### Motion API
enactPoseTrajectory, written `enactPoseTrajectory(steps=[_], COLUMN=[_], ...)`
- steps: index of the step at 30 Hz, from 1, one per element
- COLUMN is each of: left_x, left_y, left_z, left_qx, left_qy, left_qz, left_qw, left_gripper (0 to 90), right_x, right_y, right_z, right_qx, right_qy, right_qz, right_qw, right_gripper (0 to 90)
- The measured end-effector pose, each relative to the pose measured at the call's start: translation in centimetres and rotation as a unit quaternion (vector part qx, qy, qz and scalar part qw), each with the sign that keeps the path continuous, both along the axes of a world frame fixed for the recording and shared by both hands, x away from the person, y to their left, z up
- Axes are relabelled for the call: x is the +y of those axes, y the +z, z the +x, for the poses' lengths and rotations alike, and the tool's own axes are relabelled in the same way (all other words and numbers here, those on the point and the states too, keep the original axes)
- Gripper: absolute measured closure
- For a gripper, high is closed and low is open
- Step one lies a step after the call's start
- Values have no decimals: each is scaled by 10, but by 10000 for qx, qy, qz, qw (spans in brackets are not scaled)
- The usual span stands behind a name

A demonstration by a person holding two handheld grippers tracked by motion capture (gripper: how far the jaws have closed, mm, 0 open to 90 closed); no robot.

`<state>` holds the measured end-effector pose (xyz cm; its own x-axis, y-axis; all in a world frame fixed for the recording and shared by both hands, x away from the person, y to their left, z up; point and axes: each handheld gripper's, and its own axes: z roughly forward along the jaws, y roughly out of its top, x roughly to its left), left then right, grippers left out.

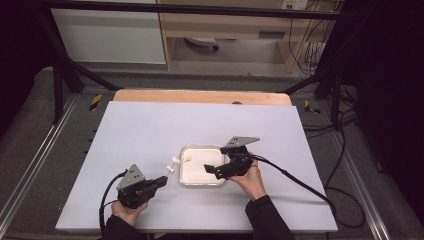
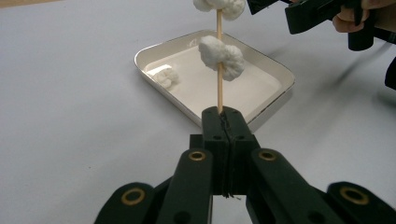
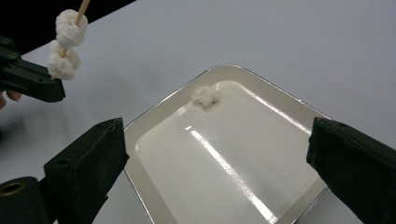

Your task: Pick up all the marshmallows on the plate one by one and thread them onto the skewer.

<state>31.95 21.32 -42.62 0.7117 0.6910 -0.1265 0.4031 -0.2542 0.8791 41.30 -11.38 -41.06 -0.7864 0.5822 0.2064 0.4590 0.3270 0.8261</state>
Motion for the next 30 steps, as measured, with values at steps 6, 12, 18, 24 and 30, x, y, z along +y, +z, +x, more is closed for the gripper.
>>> enactPoseTrajectory(steps=[6,12,18,24,30], left_x=[4,8,10,11,11], left_y=[1,2,2,2,2], left_z=[1,2,3,3,3], left_qx=[6,19,17,14,14], left_qy=[18,59,90,102,103], left_qz=[-36,-63,-81,-103,-104], left_qw=[10000,10000,9999,9999,9999], left_gripper=[890,890,890,890,890], right_x=[16,34,53,66,76], right_y=[2,-1,-6,-11,-16], right_z=[8,16,28,40,47], right_qx=[-50,-14,41,120,172], right_qy=[-28,-66,-36,-26,-11], right_qz=[-173,-288,-497,-553,-729], right_qw=[9998,9996,9987,9984,9972], right_gripper=[50,63,110,211,299])
